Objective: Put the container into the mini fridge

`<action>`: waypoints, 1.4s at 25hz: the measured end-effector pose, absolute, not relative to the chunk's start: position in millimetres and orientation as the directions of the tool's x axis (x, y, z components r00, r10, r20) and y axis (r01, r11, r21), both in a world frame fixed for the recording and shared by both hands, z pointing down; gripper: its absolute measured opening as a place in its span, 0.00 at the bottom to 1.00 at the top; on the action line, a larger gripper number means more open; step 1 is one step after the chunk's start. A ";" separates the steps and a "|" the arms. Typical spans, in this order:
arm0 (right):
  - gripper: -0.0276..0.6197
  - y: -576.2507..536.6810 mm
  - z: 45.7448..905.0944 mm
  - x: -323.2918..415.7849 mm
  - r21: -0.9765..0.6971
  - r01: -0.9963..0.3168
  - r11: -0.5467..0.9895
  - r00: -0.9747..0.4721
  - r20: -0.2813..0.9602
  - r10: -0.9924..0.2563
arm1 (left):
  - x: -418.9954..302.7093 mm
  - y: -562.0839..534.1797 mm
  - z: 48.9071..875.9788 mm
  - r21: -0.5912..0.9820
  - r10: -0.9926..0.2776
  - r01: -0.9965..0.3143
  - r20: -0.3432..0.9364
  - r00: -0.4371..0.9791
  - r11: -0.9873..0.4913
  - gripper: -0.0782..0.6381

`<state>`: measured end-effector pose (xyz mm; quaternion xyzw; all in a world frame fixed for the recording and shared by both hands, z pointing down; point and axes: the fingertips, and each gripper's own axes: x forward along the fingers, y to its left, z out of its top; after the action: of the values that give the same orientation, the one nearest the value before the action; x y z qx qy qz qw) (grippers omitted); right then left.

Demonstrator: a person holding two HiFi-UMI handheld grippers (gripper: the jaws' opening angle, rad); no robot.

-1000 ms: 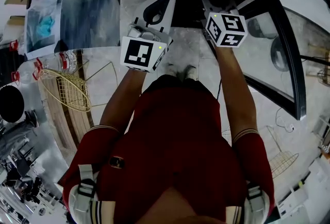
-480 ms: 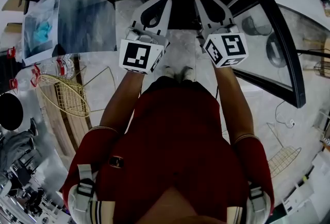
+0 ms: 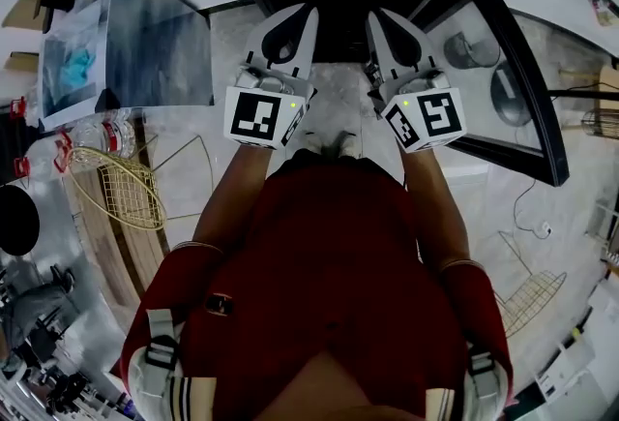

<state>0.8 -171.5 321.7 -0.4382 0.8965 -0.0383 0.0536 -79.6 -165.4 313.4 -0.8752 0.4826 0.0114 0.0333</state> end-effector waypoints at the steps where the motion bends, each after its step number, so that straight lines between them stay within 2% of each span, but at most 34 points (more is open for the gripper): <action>1: 0.04 -168.3 320.1 1.3 -0.114 -0.781 0.614 -0.610 -0.068 -0.789 | -78.5 -163.1 312.2 -0.050 -0.843 -0.844 -0.055 0.535 -0.533 0.12; 13: 0.04 -147.2 307.0 3.6 -0.079 -0.779 0.622 -0.613 -0.110 -0.782 | -70.4 -147.4 301.2 -0.047 -0.836 -0.841 -0.090 0.542 -0.540 0.12; 35: 0.04 -143.4 307.7 12.4 -0.068 -0.784 0.617 -0.609 -0.114 -0.785 | -59.7 -145.5 301.7 -0.043 -0.825 -0.830 -0.091 0.557 -0.556 0.12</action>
<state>12.4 -143.4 307.7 -0.4373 0.8969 -0.0055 0.0660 -59.7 -145.5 301.7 -0.8815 0.4694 0.0301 0.0403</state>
